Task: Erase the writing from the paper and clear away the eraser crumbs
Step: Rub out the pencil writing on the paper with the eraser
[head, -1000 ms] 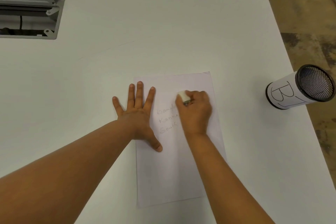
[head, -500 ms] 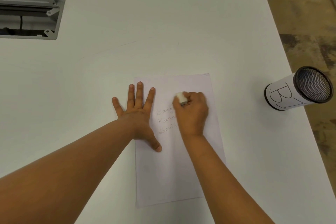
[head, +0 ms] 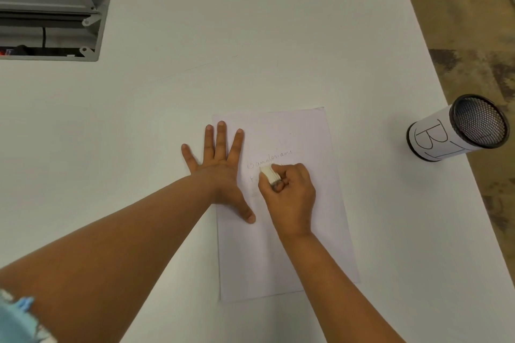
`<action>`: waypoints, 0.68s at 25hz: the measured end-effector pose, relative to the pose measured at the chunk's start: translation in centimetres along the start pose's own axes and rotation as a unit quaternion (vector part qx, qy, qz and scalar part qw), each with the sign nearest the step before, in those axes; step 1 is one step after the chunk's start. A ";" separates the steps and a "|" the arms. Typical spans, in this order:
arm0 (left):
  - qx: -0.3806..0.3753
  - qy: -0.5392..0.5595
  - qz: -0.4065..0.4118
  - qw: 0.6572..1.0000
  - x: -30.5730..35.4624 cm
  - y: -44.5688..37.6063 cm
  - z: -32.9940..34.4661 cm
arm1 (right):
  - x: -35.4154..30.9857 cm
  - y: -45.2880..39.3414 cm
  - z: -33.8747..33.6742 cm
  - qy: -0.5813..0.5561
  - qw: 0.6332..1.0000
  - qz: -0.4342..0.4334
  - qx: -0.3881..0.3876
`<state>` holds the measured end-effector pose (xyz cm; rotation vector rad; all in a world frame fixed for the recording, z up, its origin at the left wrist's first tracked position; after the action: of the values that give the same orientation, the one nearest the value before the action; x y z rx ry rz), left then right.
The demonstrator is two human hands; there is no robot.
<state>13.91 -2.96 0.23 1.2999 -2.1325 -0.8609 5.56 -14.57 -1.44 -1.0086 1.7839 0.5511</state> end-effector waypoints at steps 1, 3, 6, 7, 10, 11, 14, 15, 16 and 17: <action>0.004 0.001 0.002 1.000 -0.1 0.2 0.2 | 0.2 0.3 0.0 -0.003 1.000 0.004 0.000; 0.014 -0.005 0.009 1.000 -0.3 0.9 1.4 | 0.2 0.2 0.0 -0.005 1.000 0.011 0.003; 0.010 -0.019 0.013 1.000 -0.6 2.3 2.9 | 0.1 0.0 0.1 -0.001 1.000 0.015 0.004; 0.010 -0.019 0.011 1.000 -0.6 2.4 3.1 | -0.2 0.3 0.3 0.005 1.000 0.008 -0.005; 0.015 -0.024 0.003 1.000 -0.3 2.4 2.9 | -1.2 2.0 1.4 0.031 0.995 -0.057 -0.080; 0.016 -0.024 0.001 1.000 -0.3 2.4 2.8 | -1.2 2.0 1.2 0.034 0.993 -0.067 -0.094; 0.010 -0.013 0.004 1.000 -0.5 2.3 2.9 | 0.3 -0.3 -1.4 0.029 1.000 -0.009 -0.005; 0.008 -0.012 0.005 1.000 -0.5 2.4 2.9 | 0.7 -0.8 -1.9 0.020 0.999 0.020 0.036; 0.006 -0.014 0.004 1.000 -0.4 2.4 2.9 | 0.7 -0.8 -1.8 0.011 0.998 0.037 0.052; 0.006 -0.017 0.001 1.000 -0.3 2.4 2.9 | 0.3 0.1 -0.9 0.004 0.999 0.034 0.033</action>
<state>10.60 -1.10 -0.07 1.2966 -2.1676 -0.8775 5.01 -15.29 -1.31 -0.9091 1.8375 0.5272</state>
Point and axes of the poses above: each hand's wrist, its own y-axis away from the middle knuckle, its own z-axis out of the palm, x = y × z, the point moved 3 cm from there along -y, towards the middle knuckle, and after that the axes turned 8 degrees about -y, right-handed, at the moved point
